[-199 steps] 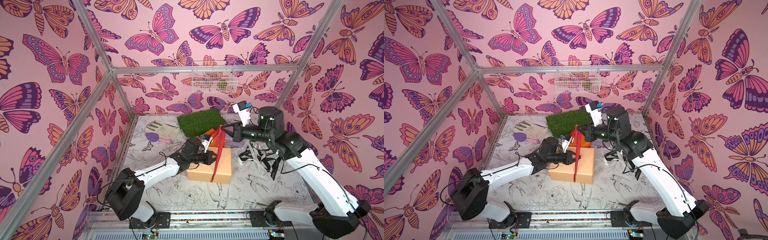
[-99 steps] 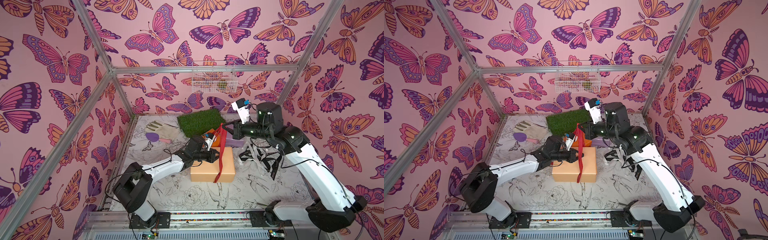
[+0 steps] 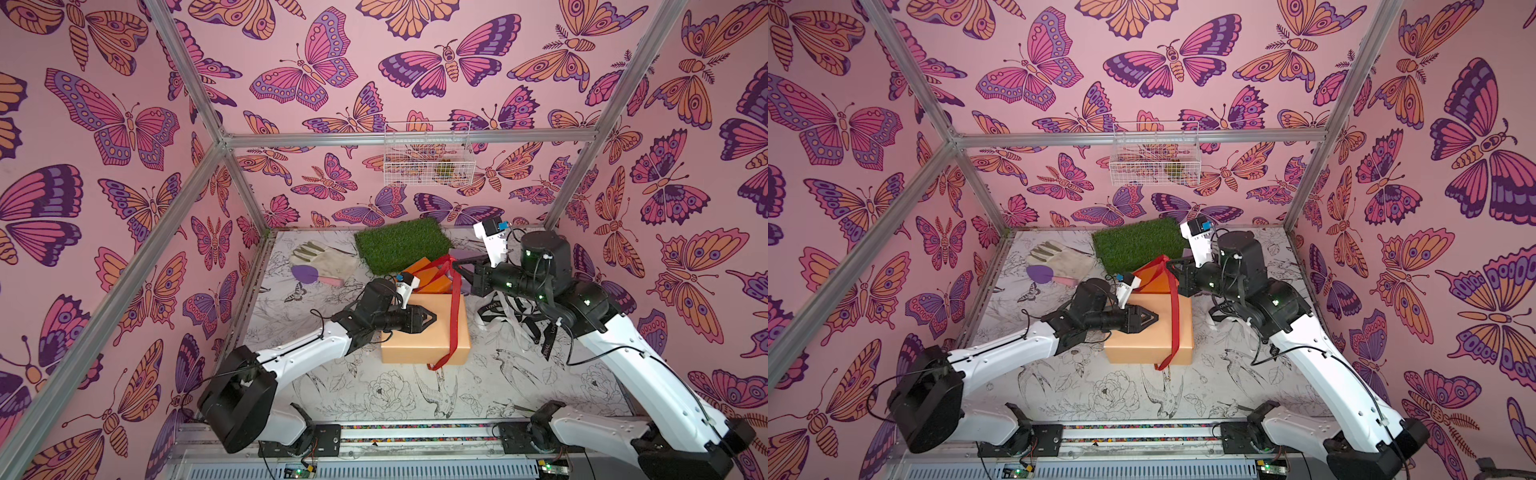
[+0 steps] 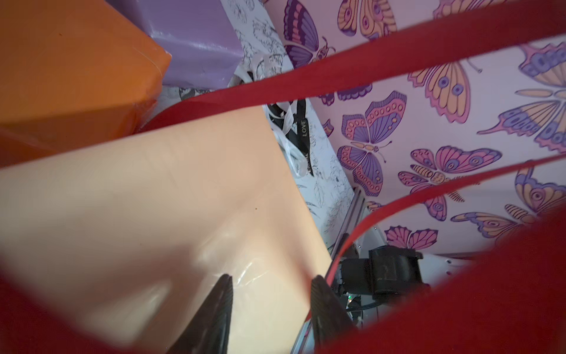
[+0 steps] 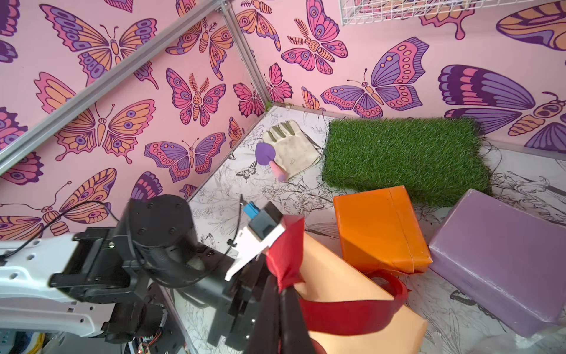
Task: Untie the ribbon bows on the gift boxes
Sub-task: Pull the ribbon from the gift box.
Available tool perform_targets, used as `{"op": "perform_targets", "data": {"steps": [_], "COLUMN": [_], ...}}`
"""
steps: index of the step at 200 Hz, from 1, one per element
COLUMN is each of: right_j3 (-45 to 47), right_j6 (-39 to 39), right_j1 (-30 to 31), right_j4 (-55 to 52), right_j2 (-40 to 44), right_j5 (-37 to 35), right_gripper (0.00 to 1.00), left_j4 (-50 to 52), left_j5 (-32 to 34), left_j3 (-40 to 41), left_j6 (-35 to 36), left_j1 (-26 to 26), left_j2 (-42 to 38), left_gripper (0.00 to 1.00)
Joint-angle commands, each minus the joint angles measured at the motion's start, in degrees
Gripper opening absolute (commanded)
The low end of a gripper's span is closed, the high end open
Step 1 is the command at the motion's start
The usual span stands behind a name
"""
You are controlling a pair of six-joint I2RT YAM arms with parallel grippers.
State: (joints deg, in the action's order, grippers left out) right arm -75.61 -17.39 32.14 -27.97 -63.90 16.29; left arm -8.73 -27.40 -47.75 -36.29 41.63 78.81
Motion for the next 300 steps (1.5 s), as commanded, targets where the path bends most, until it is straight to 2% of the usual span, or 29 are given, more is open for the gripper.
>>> {"op": "perform_targets", "data": {"steps": [1,26,64,72,78,98,110,133,172,204,257,300], "right_j3": [2.65,4.29,2.96,2.23,1.63,-0.41,-1.59,-3.09,-2.32,-3.18,-16.71,-28.34], "right_j6": [-2.49,-3.73,-5.71,-6.50,-6.82,-6.95,-6.87,-6.82,-8.89,-9.63,-9.88,-4.89], "right_j1": [-1.22,-2.85,-5.03,-5.74,-6.14,-6.39,-6.39,-6.40,-6.32,-6.32,-6.39,-6.48], "right_j4": [5.44,6.50,7.07,7.06,7.02,7.47,7.42,7.01,8.71,9.79,7.60,2.68], "right_j2": [0.56,-0.85,-4.07,-4.68,-5.01,-4.91,-4.51,-3.60,-2.96,-2.82,-4.96,-3.21], "right_j5": [-1.52,-0.59,-1.33,-1.12,-0.65,1.39,2.03,3.22,8.48,9.72,13.95,5.09], "right_gripper": [0.00,0.00,0.00,0.00,0.00,0.00,0.00,0.00,0.00,0.00,0.00,0.00], "left_j4": [-5.24,-12.70,-14.38,-14.05,-13.07,-9.67,-9.69,-10.83,-12.52,-12.27,4.08,13.42], "left_j5": [1.84,-1.38,-5.63,-5.33,-4.72,-3.61,-3.50,-5.06,-0.41,1.21,1.05,7.20], "left_j3": [2.48,4.77,7.27,8.01,8.36,8.17,7.74,5.36,2.17,1.44,-1.74,-2.08], "left_j6": [-0.59,-1.74,-1.45,-1.04,-0.80,0.21,-0.86,-2.60,-5.40,-6.21,-2.08,2.60], "left_j1": [-0.32,-0.38,-0.81,-0.84,-0.85,-0.85,-0.76,-0.01,1.61,2.05,2.14,2.06], "left_j2": [-3.48,-4.91,-6.90,-7.86,-8.14,-7.34,-6.41,0.12,7.36,11.87,15.84,11.77], "left_gripper": [0.53,0.57,0.56,0.50,0.41,0.00,0.00,0.00,0.00,0.00,0.00,0.00]}}
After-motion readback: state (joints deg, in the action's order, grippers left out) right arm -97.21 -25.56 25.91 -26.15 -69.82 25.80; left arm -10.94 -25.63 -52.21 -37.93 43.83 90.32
